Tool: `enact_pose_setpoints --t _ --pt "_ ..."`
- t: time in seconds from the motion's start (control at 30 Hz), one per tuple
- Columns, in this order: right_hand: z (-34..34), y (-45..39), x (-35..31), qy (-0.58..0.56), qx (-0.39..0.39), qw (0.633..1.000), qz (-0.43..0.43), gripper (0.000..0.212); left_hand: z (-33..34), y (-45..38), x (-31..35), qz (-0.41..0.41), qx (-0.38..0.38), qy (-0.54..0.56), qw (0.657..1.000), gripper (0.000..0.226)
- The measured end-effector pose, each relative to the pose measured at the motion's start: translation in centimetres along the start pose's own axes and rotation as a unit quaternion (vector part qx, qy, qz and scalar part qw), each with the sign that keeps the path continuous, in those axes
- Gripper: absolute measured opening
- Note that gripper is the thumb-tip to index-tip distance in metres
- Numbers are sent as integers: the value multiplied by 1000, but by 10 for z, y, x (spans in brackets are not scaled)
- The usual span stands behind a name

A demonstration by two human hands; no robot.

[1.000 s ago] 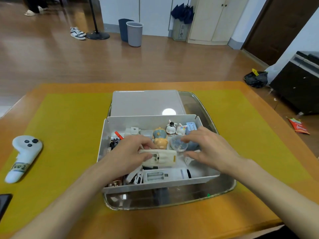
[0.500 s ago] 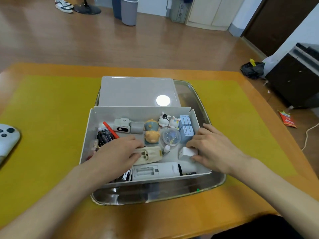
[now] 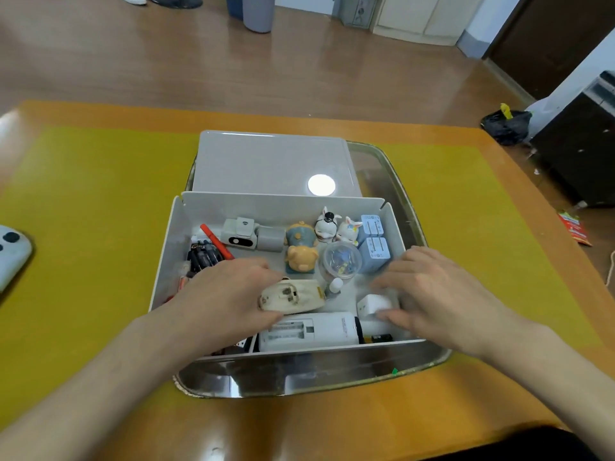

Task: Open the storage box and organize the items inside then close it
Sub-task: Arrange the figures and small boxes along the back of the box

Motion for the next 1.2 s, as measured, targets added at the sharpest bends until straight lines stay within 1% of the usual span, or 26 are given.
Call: enact_pose_setpoints --t 0.07,0.13,0.2,0.27,0.33,0.37,0.47,0.5,0.57,0.63,0.7,0.8,0.87,0.93,1.0,1.07,1.13,1.2 --pt "-5 -1 -1 -63 45 997 30 37 -11 1 -5 -10 11 39 999 32" --pt "-11 -4 -4 -133 82 986 54 37 -26 2 -13 -29 16 81 996 30" --pt "-16 -13 -12 -191 110 974 52 40 -42 6 -19 -57 30 149 987 29" --pt "-19 -26 -25 -203 108 973 36 53 -54 10 -24 -65 42 210 975 29" --pt "-21 -42 -41 -200 96 975 31 67 -62 13 -25 -58 40 257 964 33" --pt "-21 -50 -49 -207 95 973 27 69 -65 14 -25 -51 39 282 957 34" --pt "-23 -69 -64 -204 89 975 -3 56 -63 17 -21 -31 23 312 949 28" --pt "-24 -70 -63 -193 76 978 -13 51 -60 17 -20 -28 20 306 951 28" --pt "-24 -66 -56 -174 54 983 -23 47 -56 19 -25 -38 38 279 959 38" --pt "-25 -49 -37 -152 37 988 -2 50 -53 24 -33 -46 66 236 968 45" --pt "-27 -26 -13 -159 33 986 34 51 -52 33 -39 -35 78 184 979 40" --pt "-31 6 16 -145 16 987 65 46 -43 43 -34 -1 56 81 995 31" --pt "-30 15 20 -110 -11 992 68 47 -34 46 -28 13 31 8 999 37" --pt "-26 15 15 -86 -31 994 65 50 -28 46 -25 14 19 -39 999 40" --pt "-24 15 10 -75 -41 995 58 48 -25 44 -21 21 16 -56 998 39" --pt "-24 14 3 -66 -63 995 40 39 -24 42 -16 30 20 -60 998 40" --pt "-24 12 -10 -62 -87 994 16 38 -24 40 -13 34 19 -64 997 42" --pt "-20 9 -24 -75 -96 993 9 37 -24 37 -7 40 20 -51 998 48"
Point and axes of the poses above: each hand's wrist, its own y-axis away from the middle knuckle, its own z-axis out of the palm, x = y × z, the point moved 2 cm from there along -y, towards the middle knuckle, and after that the axes turned 1 degree about y, right-handed, at the moved point
